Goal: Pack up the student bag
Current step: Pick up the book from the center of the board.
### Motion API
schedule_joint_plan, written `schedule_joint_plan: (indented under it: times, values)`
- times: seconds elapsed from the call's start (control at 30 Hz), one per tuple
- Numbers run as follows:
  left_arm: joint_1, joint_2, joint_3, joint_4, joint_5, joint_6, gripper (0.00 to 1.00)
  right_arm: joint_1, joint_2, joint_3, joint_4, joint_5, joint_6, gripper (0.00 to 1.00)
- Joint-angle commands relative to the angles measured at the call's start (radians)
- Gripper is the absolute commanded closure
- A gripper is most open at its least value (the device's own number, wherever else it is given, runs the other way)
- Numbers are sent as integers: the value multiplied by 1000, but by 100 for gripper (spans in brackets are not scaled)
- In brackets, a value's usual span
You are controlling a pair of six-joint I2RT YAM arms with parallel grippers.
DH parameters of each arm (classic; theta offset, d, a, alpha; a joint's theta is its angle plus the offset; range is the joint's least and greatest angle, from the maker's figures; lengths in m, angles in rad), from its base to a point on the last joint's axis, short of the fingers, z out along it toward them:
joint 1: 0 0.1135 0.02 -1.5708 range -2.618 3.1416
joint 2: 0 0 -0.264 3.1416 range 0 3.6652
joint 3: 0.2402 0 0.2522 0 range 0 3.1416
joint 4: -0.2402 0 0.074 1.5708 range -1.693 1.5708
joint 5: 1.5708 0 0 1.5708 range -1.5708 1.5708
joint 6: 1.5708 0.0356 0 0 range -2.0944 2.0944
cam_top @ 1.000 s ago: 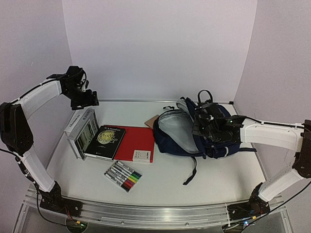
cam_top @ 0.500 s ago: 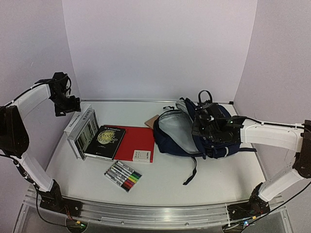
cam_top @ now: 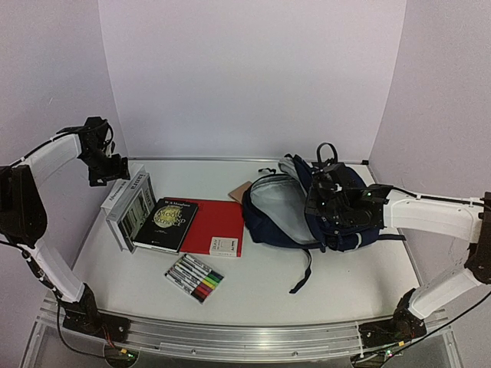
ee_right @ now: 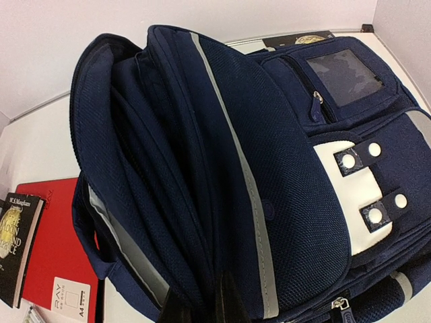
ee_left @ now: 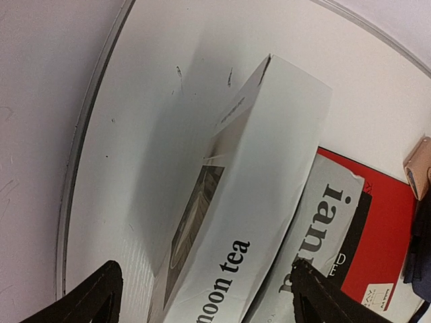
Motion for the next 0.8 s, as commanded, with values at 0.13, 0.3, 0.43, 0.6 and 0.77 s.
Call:
schedule_joint_plan:
  times: [0.13,0.3,0.43,0.6,0.77]
  values:
    - [12,36,-17,33,19,20,14,-5,-46,-4,38,18,31,100]
    - [15,55,-21,32,11,18,13,-5,-44,-4,38,20,29,100]
    - [39,58,-27,30,-16,7,14,-6,-45,-4,38,20,27,100]
    - [49,45,-26,40,3,3,17,-5,-43,-4,38,23,25,100]
    - [63,33,-35,62,79,-4,30,-5,-36,-3,38,22,27,100]
